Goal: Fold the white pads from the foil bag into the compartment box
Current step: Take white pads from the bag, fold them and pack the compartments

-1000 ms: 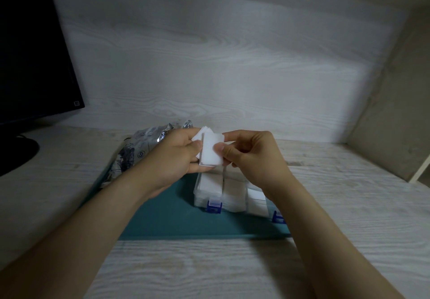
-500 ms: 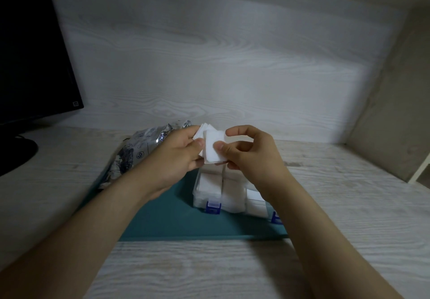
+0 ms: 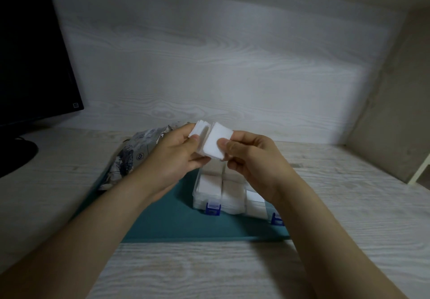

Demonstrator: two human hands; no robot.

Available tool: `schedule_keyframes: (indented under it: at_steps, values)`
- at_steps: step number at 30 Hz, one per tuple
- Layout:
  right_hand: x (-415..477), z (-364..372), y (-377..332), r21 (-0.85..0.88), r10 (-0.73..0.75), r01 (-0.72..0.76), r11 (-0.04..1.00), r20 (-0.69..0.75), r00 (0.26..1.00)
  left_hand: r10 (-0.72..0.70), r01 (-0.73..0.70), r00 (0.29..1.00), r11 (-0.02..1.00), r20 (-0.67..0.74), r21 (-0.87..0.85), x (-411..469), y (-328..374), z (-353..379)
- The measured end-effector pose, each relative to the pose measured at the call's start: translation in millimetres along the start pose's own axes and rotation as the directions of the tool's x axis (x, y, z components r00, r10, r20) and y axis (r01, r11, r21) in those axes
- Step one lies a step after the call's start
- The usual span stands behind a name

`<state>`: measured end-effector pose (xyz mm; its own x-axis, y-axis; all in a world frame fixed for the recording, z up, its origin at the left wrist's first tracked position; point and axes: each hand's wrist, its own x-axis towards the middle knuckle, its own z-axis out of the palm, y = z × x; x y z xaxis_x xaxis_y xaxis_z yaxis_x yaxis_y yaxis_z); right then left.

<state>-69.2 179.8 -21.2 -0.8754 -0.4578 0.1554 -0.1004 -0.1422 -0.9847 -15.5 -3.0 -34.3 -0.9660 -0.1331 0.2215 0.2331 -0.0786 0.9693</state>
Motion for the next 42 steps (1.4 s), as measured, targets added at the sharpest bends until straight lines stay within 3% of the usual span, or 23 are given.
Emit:
schedule_keyframes:
  at_steps: [3, 8, 17, 25, 36, 42]
  values:
    - [-1.3, 3.8, 3.4, -0.131, -0.030, 0.023, 0.991, -0.048, 0.998, -0.062, 0.064, 0.998, 0.989, 0.021, -0.135, -1.5, 0.2, 3.3]
    - [-1.9, 7.3, 2.2, -0.147, -0.070, 0.052, 0.988, -0.118, 0.991, -0.100, 0.105, 0.994, 0.972, 0.033, -0.210, -0.3, -1.1, 3.5]
    - [-4.1, 12.0, 2.0, -0.157, -0.097, 0.067, 0.985, -0.195, 0.976, -0.108, 0.109, 0.994, 0.978, 0.016, -0.180, 0.2, -2.8, 5.7]
    - [-2.5, 11.7, 2.9, -0.147, -0.031, 0.010, 0.989, -0.144, 0.989, -0.029, 0.030, 0.997, 0.999, 0.073, -0.017, -1.7, -5.4, 6.0]
    - [2.1, 6.4, 5.9, -0.032, -0.036, 0.034, 0.999, -0.046, 0.998, 0.005, -0.006, 0.997, 1.000, 0.072, 0.013, -0.6, -1.9, 3.9]
    - [6.0, 2.7, 3.8, -0.181, -0.126, 0.106, 0.978, -0.103, 0.987, 0.053, -0.055, 0.998, 0.996, 0.034, 0.074, -2.9, 3.2, -0.1]
